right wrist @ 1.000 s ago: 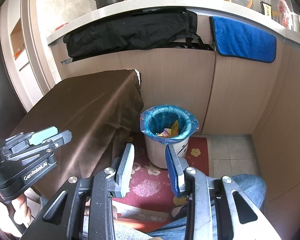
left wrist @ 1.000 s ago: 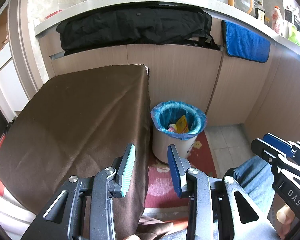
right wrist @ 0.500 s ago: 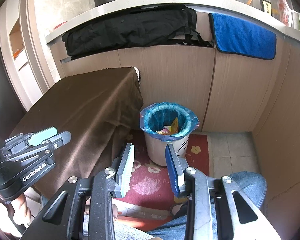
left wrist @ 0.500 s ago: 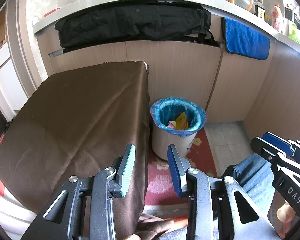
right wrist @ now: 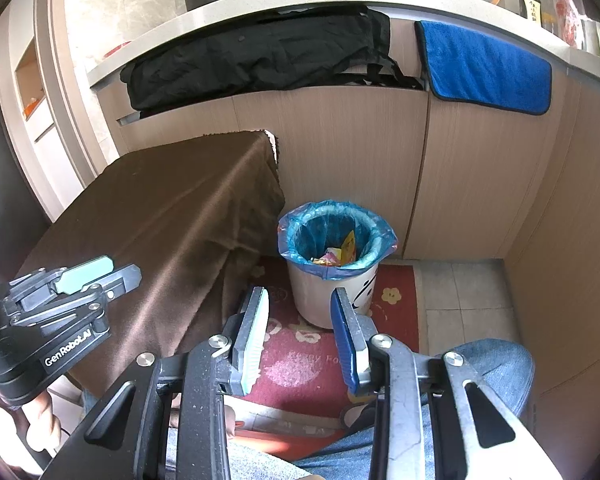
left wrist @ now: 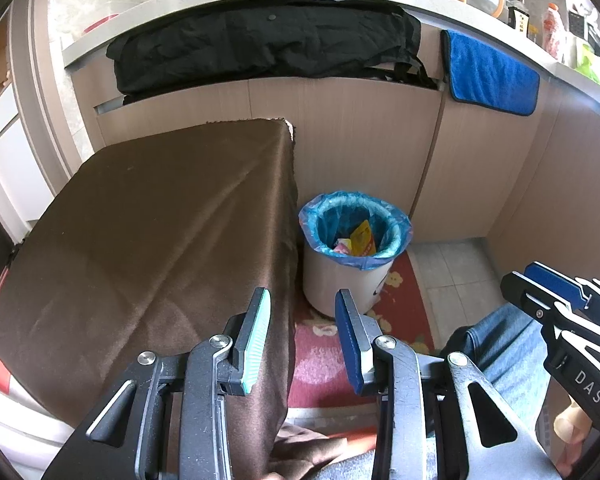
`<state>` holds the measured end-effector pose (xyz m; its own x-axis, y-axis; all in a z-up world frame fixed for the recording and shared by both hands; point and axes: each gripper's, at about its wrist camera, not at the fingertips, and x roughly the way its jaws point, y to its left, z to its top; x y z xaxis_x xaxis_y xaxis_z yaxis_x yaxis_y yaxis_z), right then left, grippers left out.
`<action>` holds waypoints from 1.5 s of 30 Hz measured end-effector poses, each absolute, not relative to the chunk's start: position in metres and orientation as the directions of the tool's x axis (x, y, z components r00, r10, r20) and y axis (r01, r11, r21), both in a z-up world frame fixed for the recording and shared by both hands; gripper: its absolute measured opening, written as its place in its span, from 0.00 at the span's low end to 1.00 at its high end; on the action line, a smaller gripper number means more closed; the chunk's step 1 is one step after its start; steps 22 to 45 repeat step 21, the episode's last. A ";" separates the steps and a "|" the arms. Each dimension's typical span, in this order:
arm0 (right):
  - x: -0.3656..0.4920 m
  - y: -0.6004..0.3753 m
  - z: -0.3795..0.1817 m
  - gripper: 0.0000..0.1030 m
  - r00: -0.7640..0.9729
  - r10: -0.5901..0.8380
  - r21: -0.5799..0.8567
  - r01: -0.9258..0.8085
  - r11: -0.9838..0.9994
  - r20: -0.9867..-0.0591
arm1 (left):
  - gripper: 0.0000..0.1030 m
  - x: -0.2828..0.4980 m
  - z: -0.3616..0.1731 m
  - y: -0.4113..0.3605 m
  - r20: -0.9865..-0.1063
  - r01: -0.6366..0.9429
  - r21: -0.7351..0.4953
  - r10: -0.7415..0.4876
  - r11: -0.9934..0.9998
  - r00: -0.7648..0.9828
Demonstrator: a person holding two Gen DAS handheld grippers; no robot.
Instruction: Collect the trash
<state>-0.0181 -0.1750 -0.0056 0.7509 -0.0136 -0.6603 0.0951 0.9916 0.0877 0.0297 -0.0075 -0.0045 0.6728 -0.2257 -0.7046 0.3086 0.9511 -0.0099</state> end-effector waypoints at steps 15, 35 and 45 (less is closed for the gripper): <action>-0.019 -0.176 -0.004 0.30 0.755 -0.024 0.082 0.102 0.991 -0.655 | 0.34 0.030 -0.003 -0.006 -0.700 0.306 -0.010 -0.226 0.952 0.678; -0.019 -0.176 -0.004 0.30 0.755 -0.023 0.080 0.099 0.992 -0.655 | 0.34 0.028 -0.002 -0.006 -0.696 0.302 -0.007 -0.221 0.953 0.683; -0.019 -0.176 -0.004 0.30 0.755 -0.023 0.080 0.099 0.992 -0.655 | 0.34 0.028 -0.002 -0.006 -0.696 0.302 -0.007 -0.221 0.953 0.683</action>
